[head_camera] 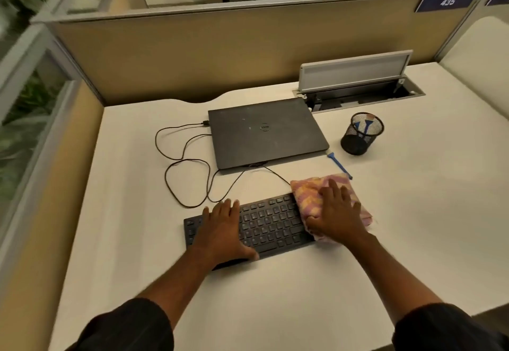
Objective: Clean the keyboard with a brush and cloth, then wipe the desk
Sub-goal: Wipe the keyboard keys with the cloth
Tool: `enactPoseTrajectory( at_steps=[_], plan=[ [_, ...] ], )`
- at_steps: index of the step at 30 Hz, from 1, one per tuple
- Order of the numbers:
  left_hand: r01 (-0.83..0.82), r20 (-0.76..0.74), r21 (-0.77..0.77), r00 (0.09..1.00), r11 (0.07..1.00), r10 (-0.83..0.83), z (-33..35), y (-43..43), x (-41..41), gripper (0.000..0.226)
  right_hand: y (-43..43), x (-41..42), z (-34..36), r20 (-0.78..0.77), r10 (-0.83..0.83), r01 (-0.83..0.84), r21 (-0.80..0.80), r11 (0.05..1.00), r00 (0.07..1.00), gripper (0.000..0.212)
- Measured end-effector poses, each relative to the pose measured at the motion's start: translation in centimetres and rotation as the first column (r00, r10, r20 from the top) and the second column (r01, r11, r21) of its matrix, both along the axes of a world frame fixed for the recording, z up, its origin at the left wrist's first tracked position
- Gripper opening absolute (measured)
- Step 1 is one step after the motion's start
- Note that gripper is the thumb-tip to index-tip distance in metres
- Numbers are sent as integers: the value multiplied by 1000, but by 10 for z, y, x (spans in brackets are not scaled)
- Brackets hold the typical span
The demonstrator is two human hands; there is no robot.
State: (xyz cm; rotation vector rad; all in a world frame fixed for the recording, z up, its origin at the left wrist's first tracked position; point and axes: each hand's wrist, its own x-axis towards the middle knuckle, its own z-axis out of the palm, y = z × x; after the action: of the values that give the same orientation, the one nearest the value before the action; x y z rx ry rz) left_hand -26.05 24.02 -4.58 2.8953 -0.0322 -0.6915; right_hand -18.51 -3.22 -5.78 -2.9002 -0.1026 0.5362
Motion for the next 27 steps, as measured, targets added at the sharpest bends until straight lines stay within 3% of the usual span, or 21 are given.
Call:
enactPoseTrajectory(
  at_steps=[2, 9, 16, 21, 27],
  plan=[
    [53, -54, 58, 997, 997, -50, -6, 15, -5, 141, 10, -2, -2, -16, -33, 33, 10, 999, 999, 98],
    [94, 13, 22, 995, 995, -95, -12, 19, -6, 140, 54, -12, -4, -40, 1, -2, -40, 999, 999, 104],
    [102, 131, -37, 987, 994, -96, -20, 23, -6, 123, 129, -60, -9, 77, 242, -244, 17, 970, 967, 68],
    [117, 150, -78, 983, 990, -104, -22, 28, -8, 129, 106, -58, -11, 224, 288, -309, 60, 949, 931, 50],
    [114, 120, -38, 987, 993, -109, -19, 27, -8, 139, 48, -18, -2, 228, 4, -26, 92, 995, 974, 53]
  ],
)
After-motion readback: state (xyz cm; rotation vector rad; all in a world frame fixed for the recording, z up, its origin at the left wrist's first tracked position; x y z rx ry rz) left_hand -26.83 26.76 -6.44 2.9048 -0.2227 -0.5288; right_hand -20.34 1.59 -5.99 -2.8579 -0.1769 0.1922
